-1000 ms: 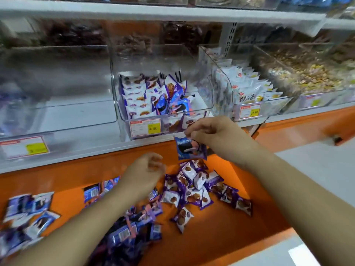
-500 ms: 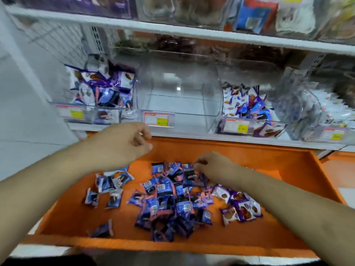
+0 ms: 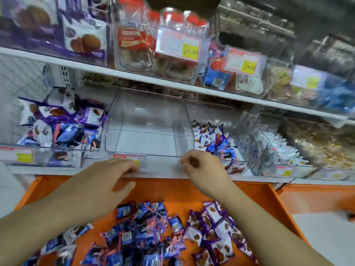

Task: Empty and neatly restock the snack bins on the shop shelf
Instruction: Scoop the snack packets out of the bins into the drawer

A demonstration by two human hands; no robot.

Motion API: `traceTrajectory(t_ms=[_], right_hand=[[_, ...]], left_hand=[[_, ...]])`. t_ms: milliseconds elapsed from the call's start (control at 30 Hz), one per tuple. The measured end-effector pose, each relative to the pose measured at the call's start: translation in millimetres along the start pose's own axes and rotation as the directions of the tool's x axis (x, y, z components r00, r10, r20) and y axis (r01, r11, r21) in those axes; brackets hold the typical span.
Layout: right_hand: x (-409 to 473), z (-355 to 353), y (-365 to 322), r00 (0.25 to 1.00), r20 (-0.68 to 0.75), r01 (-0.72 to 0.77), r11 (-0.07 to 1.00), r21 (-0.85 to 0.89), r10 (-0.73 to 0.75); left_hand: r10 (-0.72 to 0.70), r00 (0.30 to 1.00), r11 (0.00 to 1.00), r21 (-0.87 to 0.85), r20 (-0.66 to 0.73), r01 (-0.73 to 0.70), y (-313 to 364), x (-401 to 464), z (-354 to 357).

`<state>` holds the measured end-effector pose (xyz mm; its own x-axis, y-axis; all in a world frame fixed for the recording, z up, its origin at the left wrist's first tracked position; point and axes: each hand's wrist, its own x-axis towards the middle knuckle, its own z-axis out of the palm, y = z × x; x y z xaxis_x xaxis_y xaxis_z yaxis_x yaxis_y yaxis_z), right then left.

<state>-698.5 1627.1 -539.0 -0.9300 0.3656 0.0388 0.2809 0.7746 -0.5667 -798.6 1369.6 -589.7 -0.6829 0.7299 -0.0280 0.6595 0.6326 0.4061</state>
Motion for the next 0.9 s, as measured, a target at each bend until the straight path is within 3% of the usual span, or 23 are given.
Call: traceTrajectory(t_ms=[133,267,367,600,700,800,900], right_hand=[[16.2,-36.1,43.0,0.971,-0.224,-0.06,0.994,0.096,0.08],[28.9,-54.1,83.2,0.961,-0.257,-0.083,0.993,0.088,0.104],[45.8,-60.2,108.6,0.966,-0.249,-0.071,0.997,0.011,0.071],[150.6,-58.0,138.5,1.0,-0.003,0.029,0.982,-0.184,-0.03],[194.1,-46.3,126.4,0.978,0.189,0.119,0.976,-0.185,-0.083],[220.8,-31.2,116.0,0.949,0.314,0.12,0.963,-0.242,-0.039],[232.2,-29.4,116.6,0.927,0.374,0.138,0.944,-0.301,-0.016]], left_hand=[[0.15,0.979,0.973,-0.153,-0.139,-0.171,40.8,23.1,-28.5],[0.211,0.955,0.946,-0.203,-0.209,-0.253,83.3,82.0,-7.7],[0.191,0.956,0.949,-0.207,-0.223,-0.237,107.4,127.0,3.4],[0.151,0.963,0.935,-0.283,-0.224,-0.212,107.2,164.9,29.8],[0.144,0.964,0.906,-0.362,-0.222,-0.218,103.0,167.8,35.9],[0.174,0.946,0.889,-0.37,-0.272,-0.27,97.7,188.4,44.4],[0.06,0.957,0.881,-0.435,-0.284,-0.184,87.1,209.9,51.1]])
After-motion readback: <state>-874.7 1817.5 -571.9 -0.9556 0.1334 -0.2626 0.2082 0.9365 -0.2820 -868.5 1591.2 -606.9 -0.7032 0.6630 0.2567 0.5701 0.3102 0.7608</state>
